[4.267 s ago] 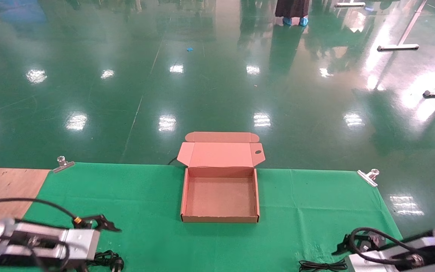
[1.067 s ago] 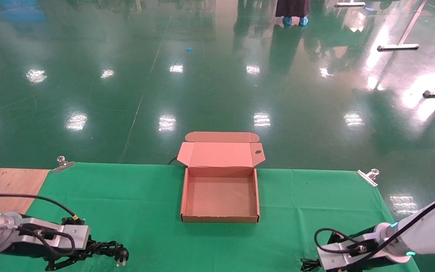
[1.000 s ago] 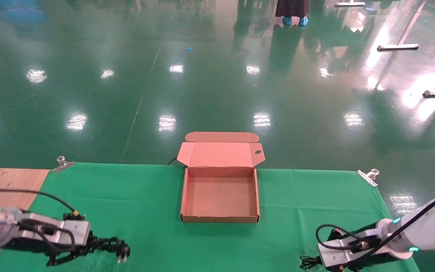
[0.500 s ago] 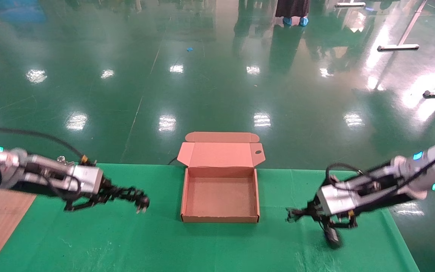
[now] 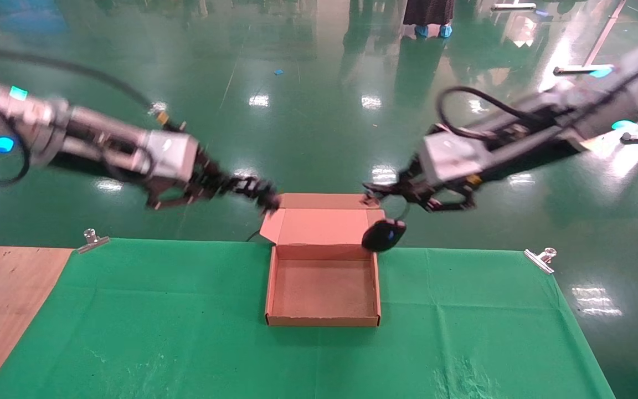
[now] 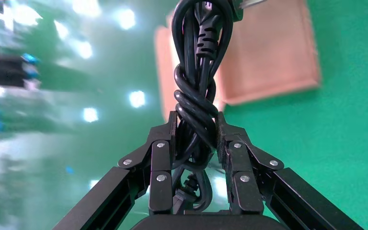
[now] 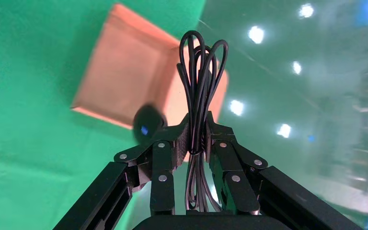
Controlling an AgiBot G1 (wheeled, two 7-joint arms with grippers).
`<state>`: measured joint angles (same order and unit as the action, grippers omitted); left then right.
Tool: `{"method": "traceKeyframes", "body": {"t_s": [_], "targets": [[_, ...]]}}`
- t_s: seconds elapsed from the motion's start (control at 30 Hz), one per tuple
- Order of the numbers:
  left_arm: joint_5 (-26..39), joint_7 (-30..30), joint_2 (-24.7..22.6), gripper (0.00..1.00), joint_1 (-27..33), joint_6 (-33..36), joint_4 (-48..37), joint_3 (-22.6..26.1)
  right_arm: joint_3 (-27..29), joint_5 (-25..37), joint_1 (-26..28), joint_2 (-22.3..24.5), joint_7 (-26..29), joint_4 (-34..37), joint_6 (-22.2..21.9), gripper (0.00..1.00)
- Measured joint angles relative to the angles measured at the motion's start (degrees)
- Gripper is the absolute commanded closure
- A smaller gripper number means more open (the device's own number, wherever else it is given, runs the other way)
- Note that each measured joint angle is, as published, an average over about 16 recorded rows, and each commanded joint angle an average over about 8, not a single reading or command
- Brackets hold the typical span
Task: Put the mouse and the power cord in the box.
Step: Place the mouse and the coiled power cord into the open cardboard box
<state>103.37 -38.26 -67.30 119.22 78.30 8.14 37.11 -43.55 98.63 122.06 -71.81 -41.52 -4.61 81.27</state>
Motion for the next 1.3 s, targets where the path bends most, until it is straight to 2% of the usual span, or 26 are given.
{"method": "traceKeyframes", "body": {"t_s": [0.27, 0.4, 0.5, 0.73, 0.9, 1.07, 1.3], "targets": [[-1.8, -2.8, -3.4, 1.0, 0.2, -1.6, -0.1, -1.1, 0.0, 0.2, 0.2, -3.5, 0.4, 1.1, -8.3, 1.0], [-4.1, -6.0, -4.6, 1.0, -2.8, -4.4, -0.3, -2.7, 0.0, 0.2, -0.1, -3.9, 0.3, 1.6, -10.9, 1.0], [-6.7, -9.2, -5.5, 1.0, -6.3, -8.4, -0.2, -4.5, 0.1, 0.1, -0.2, -3.7, 0.2, 1.9, -11.3, 1.0], [-14.4, -17.5, -8.3, 1.0, -18.6, -23.5, 3.7, -9.6, 0.4, -0.4, -0.1, -2.1, -0.7, 3.0, -6.5, 1.0], [-19.1, -21.5, -10.1, 1.0, -28.8, -34.8, 10.2, -10.2, 0.5, -0.6, -0.3, -0.5, -1.7, 3.9, -1.7, 1.0], [-21.8, -22.8, -11.1, 1.0, -36.9, -43.0, 17.4, -6.7, 0.5, -0.6, -1.2, 1.2, -2.7, 4.7, 1.8, 1.0], [-23.8, -19.9, -11.3, 1.0, -42.7, -49.9, 23.2, 3.4, 0.5, -0.6, -2.9, 3.1, -3.8, 5.3, 3.0, 1.0]]}}
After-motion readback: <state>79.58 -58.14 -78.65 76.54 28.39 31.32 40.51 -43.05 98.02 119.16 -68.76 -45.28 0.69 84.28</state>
